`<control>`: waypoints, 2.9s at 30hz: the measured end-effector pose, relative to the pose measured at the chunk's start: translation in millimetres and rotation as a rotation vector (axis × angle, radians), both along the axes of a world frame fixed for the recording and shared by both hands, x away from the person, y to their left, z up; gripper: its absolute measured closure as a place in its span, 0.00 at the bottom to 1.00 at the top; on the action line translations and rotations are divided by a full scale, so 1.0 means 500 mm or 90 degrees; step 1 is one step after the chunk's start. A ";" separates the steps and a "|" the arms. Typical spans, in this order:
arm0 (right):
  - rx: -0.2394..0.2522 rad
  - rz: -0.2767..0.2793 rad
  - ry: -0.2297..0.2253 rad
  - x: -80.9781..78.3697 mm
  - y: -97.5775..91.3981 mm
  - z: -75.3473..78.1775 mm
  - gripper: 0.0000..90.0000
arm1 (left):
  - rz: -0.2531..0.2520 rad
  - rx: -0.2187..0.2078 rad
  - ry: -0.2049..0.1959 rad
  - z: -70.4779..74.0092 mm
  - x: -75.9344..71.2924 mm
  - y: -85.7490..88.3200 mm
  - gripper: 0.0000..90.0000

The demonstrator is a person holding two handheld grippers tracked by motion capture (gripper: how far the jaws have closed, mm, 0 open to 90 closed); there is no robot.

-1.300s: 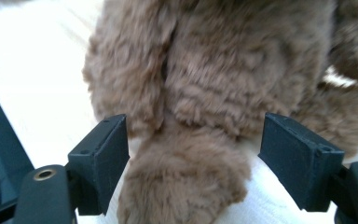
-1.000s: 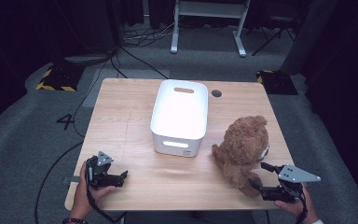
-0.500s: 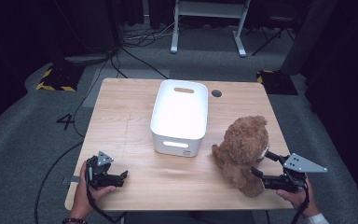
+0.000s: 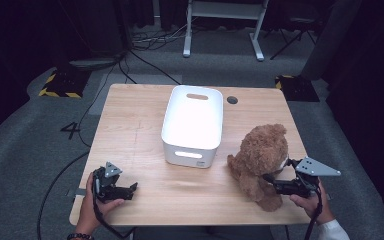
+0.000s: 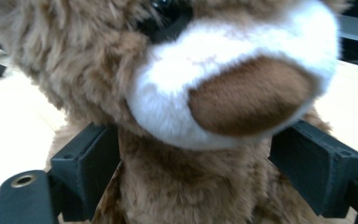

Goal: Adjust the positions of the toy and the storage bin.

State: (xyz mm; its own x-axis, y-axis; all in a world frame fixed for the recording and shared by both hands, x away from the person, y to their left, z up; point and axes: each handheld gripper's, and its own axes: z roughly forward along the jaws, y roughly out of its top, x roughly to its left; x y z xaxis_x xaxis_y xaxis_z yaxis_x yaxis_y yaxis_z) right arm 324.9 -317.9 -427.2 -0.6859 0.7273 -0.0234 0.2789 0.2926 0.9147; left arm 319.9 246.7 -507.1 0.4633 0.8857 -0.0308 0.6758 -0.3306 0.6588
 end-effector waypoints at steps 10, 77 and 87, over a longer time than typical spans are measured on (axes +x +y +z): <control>-0.012 0.012 -0.005 0.023 0.019 -0.005 0.17 | 0.000 0.000 0.000 0.000 0.000 0.000 0.00; 0.016 0.065 0.002 0.061 -0.014 -0.066 0.77 | -0.039 -0.083 -0.112 0.117 0.028 -0.072 0.24; 0.018 0.068 0.004 0.054 -0.028 -0.070 0.76 | -0.059 -0.181 -0.194 0.204 0.049 -0.115 0.23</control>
